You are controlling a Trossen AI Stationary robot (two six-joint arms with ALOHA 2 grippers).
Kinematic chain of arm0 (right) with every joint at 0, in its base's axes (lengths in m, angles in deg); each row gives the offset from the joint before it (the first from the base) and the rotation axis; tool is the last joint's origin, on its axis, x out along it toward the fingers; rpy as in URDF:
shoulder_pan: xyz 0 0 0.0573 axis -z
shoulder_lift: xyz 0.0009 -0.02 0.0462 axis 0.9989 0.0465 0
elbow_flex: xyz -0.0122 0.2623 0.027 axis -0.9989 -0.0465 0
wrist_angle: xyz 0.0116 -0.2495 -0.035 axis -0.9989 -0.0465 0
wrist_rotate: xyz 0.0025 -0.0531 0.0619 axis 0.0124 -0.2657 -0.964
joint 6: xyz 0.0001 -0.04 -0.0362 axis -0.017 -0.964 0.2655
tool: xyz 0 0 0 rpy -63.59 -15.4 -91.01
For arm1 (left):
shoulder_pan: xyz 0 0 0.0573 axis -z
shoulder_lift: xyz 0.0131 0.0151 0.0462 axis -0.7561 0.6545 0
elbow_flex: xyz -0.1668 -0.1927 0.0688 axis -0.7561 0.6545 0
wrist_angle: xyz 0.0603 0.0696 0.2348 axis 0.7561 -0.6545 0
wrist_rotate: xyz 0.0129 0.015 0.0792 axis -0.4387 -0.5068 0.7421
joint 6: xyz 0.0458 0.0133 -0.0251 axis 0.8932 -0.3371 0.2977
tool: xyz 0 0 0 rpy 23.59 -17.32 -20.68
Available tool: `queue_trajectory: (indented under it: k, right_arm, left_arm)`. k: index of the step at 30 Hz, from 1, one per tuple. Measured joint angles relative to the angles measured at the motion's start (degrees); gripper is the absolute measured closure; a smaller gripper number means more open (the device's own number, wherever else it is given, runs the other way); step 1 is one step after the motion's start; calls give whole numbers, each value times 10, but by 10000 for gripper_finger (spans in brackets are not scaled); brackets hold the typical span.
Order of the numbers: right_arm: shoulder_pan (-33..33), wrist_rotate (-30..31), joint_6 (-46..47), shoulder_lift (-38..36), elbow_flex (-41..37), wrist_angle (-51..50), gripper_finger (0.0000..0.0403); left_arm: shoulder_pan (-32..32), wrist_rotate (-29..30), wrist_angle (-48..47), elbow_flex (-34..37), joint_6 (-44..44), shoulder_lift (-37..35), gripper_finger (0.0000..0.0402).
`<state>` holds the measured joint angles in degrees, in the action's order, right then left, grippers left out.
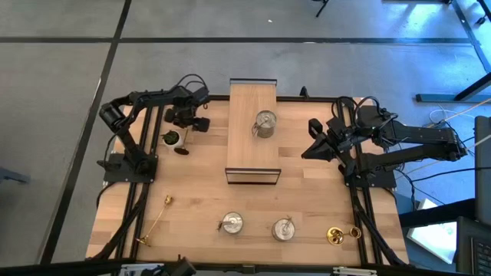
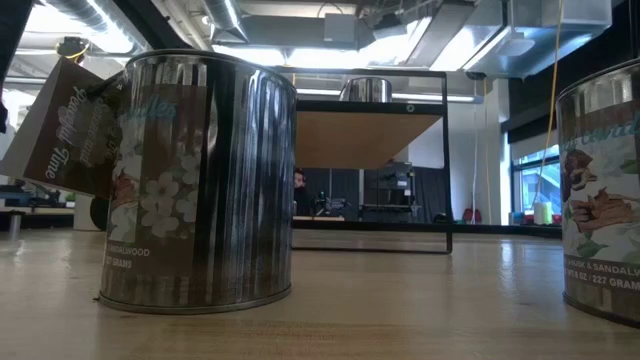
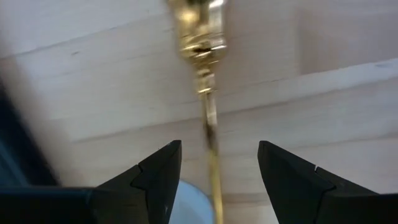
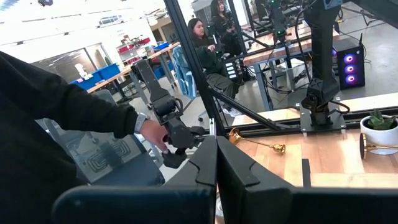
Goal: Pick & Place candle stick holders
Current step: Put the top gold candle holder on the shelf
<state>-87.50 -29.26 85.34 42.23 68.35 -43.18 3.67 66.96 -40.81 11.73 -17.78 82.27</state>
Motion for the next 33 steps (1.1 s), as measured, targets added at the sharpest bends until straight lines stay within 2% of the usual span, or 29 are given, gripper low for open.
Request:
queue_trajectory:
  k: [3, 9, 22, 33]
  right_arm:
    - [0, 0, 0, 0, 0, 0, 400]
    - [0, 0, 0, 0, 0, -4, 400]
    - [0, 0, 0, 0, 0, -5, 400]
    - [0, 0, -2, 0, 0, -5, 400]
  left_arm:
    - [0, -25, 21, 0, 7, 0, 190]
    - [-2, -13, 26, 0, -20, 0, 196]
    - [-5, -16, 26, 0, -16, 0, 247]
    - [-5, -19, 42, 0, -16, 0, 250]
